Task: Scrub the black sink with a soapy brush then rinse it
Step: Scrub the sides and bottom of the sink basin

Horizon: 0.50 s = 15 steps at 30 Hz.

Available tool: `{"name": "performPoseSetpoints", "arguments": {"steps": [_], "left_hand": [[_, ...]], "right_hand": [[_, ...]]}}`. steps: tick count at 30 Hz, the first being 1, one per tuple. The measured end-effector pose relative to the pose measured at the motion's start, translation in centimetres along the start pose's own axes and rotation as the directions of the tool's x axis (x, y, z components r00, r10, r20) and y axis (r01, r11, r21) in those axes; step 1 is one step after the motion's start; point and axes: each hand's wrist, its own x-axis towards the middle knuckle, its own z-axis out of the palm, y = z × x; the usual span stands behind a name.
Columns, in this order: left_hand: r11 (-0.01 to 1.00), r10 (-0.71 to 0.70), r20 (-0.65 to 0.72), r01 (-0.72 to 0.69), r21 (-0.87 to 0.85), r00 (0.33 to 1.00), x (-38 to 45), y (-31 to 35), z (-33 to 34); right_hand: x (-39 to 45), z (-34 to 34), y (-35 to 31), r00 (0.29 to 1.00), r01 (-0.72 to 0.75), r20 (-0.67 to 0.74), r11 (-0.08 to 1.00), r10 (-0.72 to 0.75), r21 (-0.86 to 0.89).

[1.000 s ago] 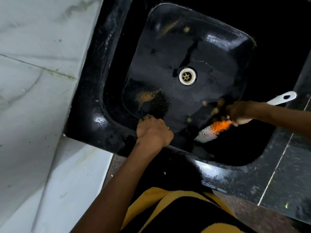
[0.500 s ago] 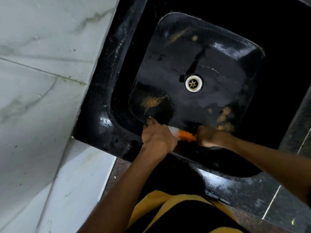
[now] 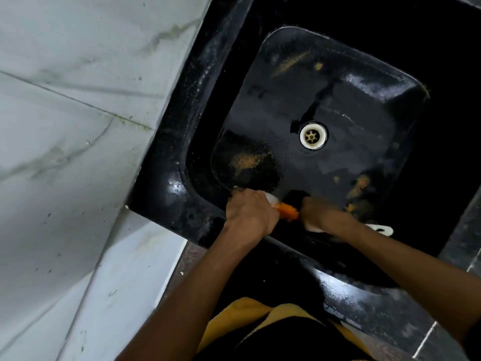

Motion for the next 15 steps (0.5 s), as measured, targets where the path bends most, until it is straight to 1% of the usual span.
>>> {"name": "performPoseSetpoints", "arguments": {"steps": [2,4,6,7,8,10,12,13,14,15], "left_hand": [[1.000,0.001,-0.003,-0.001,0.018,1.000,-0.1,0.1,0.1],[1.000,-0.004,0.001,0.004,0.029,1.000,-0.2,0.3,0.2],[1.000,-0.024,0.016,0.024,0.010,1.000,-0.2,0.4,0.2],[1.000,-0.026,0.015,0.026,0.011,1.000,-0.1,0.3,0.2],[1.000,-0.019,0.015,0.019,0.019,1.000,0.0,0.2,0.3],[0.999,0.013,0.015,-0.013,0.037,1.000,0.3,0.2,0.5],[0.998,0.024,0.025,-0.025,0.051,0.999,0.5,0.3,0.7],[0.998,0.021,0.033,-0.022,0.057,0.999,0.5,0.4,0.6],[0.998,0.016,0.040,-0.019,0.062,0.999,0.6,0.4,0.6],[0.998,0.016,0.048,-0.019,0.065,0.999,0.6,0.4,0.5]], "right_hand": [[-0.1,0.1,-0.3,0.998,0.039,-0.043,0.999,-0.038,0.016],[0.4,-0.4,-2.8,0.995,0.084,-0.059,0.993,-0.079,0.082],[0.9,-1.3,-5.3,0.992,0.124,-0.034,0.981,-0.120,0.150],[1.3,-1.8,-5.9,0.990,0.144,-0.021,0.977,-0.142,0.155],[1.1,-2.4,-5.5,0.987,0.159,-0.022,0.981,-0.158,0.112],[0.5,-3.1,-2.8,0.982,0.189,0.014,0.981,-0.189,-0.035],[-0.8,-3.8,1.5,0.974,0.208,0.126,0.962,-0.187,-0.178],[-1.5,-4.1,3.9,0.974,0.197,0.162,0.938,-0.156,-0.284],[-1.9,-4.6,6.1,0.982,0.162,0.154,0.900,-0.107,-0.405],[-2.0,-5.2,7.9,0.992,0.110,0.104,0.852,-0.066,-0.512]]}}
